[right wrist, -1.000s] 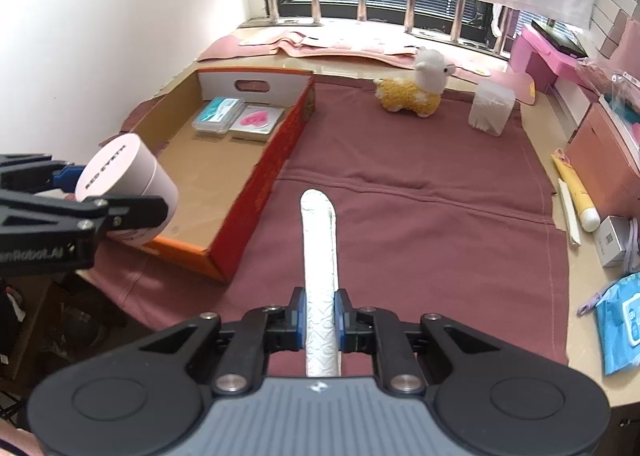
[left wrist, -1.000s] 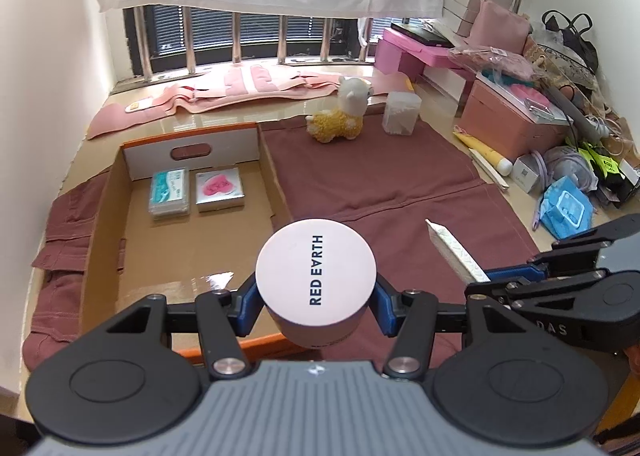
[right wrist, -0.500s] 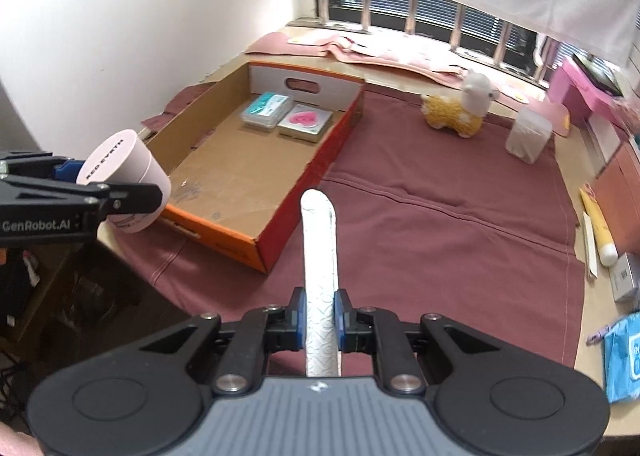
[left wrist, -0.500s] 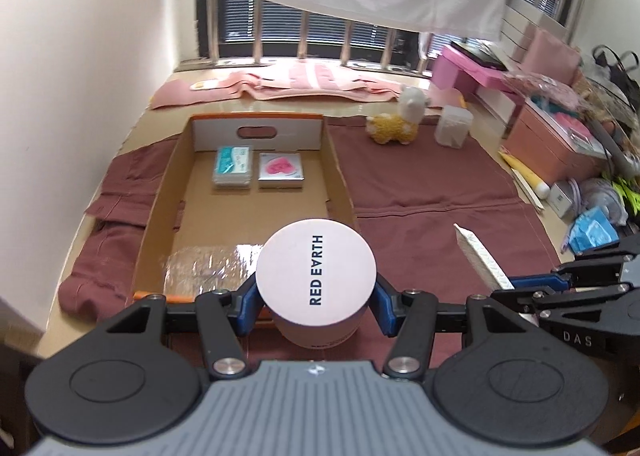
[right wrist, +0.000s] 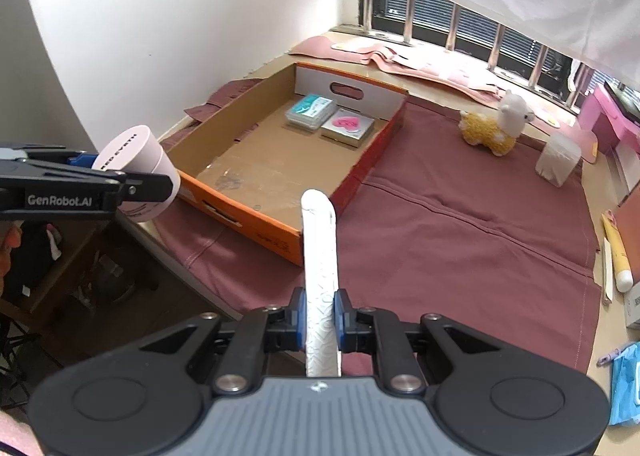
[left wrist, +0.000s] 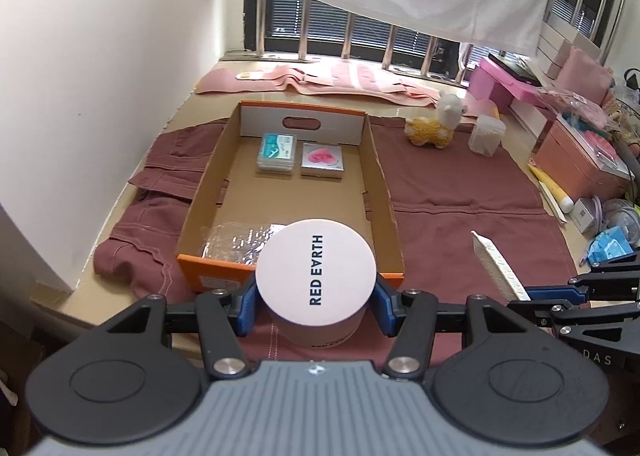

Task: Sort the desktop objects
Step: 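Carry the nail file and jar over the cardboard tray with both tools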

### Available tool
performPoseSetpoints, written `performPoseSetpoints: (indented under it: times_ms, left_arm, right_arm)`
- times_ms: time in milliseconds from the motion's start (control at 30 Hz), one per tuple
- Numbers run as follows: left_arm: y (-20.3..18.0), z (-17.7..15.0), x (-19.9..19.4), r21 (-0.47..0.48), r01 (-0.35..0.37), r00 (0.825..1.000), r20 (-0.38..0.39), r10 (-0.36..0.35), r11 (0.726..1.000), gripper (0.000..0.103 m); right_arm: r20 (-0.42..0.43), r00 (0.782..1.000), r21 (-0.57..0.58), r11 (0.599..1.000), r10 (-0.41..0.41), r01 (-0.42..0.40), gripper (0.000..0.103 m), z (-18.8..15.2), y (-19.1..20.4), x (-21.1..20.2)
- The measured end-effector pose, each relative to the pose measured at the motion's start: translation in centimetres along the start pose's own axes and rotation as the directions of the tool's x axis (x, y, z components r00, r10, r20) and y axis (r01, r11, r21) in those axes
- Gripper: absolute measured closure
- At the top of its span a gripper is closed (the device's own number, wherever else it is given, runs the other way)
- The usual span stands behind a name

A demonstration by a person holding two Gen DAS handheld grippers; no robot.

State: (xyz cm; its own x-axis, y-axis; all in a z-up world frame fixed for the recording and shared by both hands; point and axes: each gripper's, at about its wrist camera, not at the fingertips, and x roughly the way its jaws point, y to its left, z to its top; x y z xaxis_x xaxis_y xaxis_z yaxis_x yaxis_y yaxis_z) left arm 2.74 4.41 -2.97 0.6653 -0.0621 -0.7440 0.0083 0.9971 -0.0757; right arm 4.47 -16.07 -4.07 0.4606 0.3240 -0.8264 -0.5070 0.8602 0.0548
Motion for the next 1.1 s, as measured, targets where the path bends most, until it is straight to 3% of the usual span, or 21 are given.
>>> performPoseSetpoints:
  times_ms: [633, 1100]
  left_arm:
    - [-0.2, -1.2, -1.9, -0.024, -0.06, 0.998, 0.009, 0.06, 0.998, 0.047]
    - [-1.9, -1.9, -2.1, -0.056, -0.066, 0.998, 0.021, 0.067, 0.996, 0.047]
  right_arm:
    - [0.024, 0.999, -0.049, 0.998, 0.042, -0.041, 0.09, -1.5, 0.6, -1.7]
    - [0.043, 0.997, -0.107, 0.992, 0.071, -0.066, 0.09, -2.1, 0.5, -2.8]
